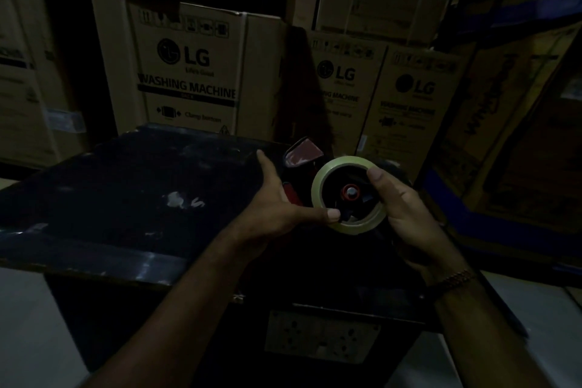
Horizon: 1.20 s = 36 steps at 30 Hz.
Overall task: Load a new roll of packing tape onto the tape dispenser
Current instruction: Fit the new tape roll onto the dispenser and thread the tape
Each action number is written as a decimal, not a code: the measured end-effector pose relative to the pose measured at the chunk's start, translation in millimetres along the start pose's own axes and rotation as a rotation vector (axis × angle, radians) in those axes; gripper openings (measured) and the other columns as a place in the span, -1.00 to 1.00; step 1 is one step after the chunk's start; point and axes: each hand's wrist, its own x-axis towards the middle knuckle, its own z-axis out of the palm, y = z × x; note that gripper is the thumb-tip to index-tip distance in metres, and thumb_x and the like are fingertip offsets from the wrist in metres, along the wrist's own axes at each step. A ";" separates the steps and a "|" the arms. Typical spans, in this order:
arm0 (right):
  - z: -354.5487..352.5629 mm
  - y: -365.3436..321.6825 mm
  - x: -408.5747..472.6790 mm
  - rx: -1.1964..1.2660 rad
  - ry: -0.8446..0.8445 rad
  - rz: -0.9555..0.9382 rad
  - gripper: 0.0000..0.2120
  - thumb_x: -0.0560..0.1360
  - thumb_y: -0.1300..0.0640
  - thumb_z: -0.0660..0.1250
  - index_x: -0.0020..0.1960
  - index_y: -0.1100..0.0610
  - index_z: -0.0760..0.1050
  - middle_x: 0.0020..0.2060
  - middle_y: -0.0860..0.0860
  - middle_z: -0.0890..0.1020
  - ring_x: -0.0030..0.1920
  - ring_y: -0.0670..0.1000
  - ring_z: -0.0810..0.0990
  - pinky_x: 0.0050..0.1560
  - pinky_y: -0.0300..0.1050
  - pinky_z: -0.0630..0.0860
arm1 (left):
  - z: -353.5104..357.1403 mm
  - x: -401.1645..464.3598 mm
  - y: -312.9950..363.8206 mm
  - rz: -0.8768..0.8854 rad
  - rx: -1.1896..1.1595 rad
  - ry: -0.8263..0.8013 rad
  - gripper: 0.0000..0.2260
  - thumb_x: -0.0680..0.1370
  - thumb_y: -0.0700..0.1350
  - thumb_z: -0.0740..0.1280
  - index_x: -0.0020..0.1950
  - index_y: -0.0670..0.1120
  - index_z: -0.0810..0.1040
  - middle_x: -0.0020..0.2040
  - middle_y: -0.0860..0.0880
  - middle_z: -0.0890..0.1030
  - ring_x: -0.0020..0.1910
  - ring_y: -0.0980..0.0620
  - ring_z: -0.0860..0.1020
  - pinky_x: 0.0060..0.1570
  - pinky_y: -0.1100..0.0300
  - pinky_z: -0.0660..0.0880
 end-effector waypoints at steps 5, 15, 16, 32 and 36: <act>3.0 8.7 3.0 0.040 0.011 0.030 -0.59 0.60 -0.05 0.25 0.33 0.14 0.61 0.21 0.12 0.74 0.25 0.10 0.71 0.17 -0.11 0.68 | 1.7 1.6 -3.2 0.014 -0.004 0.011 0.53 0.16 -0.15 0.72 0.61 0.25 -0.50 0.73 -0.02 0.14 0.65 -0.03 0.26 0.51 -0.01 0.42; 15.7 22.9 -1.0 0.100 0.199 0.118 -0.55 0.52 -0.23 0.33 0.25 0.03 0.66 0.15 0.01 0.78 0.21 0.00 0.73 0.38 0.12 0.56 | -1.6 7.0 -9.0 -0.001 -0.038 0.006 0.45 0.30 -0.26 0.69 0.63 0.20 -0.49 0.72 -0.01 0.18 0.56 0.07 0.31 0.40 0.15 0.47; 17.5 23.2 -2.1 0.116 0.211 0.131 -0.51 0.52 -0.27 0.32 0.27 0.04 0.65 0.15 0.01 0.78 0.21 0.00 0.74 0.38 0.13 0.56 | -2.5 6.6 -8.4 -0.005 -0.013 0.002 0.49 0.25 -0.18 0.73 0.63 0.20 -0.48 0.73 -0.02 0.15 0.61 0.03 0.26 0.53 0.05 0.38; 32.3 42.0 -10.1 0.048 0.270 -0.030 -0.36 0.33 -0.05 0.57 0.33 0.19 0.58 0.15 0.09 0.76 0.15 0.02 0.76 0.15 -0.01 0.69 | -7.1 11.5 -24.8 0.144 -0.053 0.349 -0.62 0.70 0.19 0.28 0.33 -0.03 0.63 0.11 -0.02 0.76 0.06 -0.04 0.72 -0.03 0.05 0.60; 31.8 42.8 -12.7 0.056 0.277 -0.055 -0.37 0.36 -0.05 0.57 0.34 0.21 0.56 0.17 0.10 0.75 0.18 0.05 0.75 0.14 -0.01 0.68 | -5.4 11.7 -25.5 0.173 -0.063 0.360 -0.69 0.74 0.09 0.23 0.38 -0.02 0.60 0.17 -0.01 0.74 0.14 -0.06 0.70 0.08 -0.05 0.61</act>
